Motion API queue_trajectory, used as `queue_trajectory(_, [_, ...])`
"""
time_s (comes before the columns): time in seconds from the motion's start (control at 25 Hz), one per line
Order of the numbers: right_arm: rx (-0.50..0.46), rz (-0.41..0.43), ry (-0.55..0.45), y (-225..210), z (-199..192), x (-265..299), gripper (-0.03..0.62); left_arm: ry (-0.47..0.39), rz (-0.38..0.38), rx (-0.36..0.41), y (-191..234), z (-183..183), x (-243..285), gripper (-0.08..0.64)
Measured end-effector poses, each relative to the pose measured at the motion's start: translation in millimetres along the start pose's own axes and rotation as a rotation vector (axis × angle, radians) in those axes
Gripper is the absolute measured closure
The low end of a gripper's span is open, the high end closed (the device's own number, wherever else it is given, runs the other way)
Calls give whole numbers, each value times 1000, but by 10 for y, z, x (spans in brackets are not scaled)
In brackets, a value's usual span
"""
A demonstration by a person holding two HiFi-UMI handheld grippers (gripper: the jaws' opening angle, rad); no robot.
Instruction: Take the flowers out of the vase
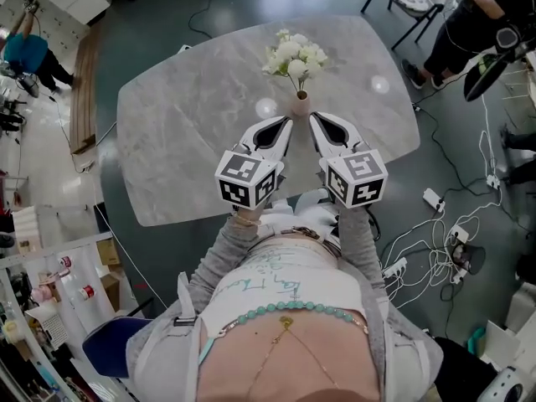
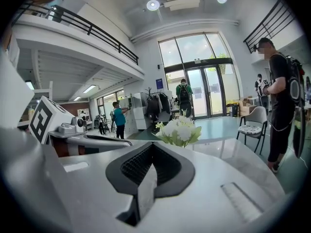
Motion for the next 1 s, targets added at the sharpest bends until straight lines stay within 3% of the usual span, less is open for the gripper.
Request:
queue_trajectory(0.48, [-34,116,51,-431,83,267,565,-9,121,-51,43,42,222,558])
queue_trajectory(1.0, [-92,301,108,-930,217,551,565,-19,331,-138,-10,-14,395,558])
Point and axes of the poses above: the fingertips, and each gripper's own axes: x forward along the fingers, y to its left, z out of its top, the point moved 7 cm from there along -x, backward along the fingers
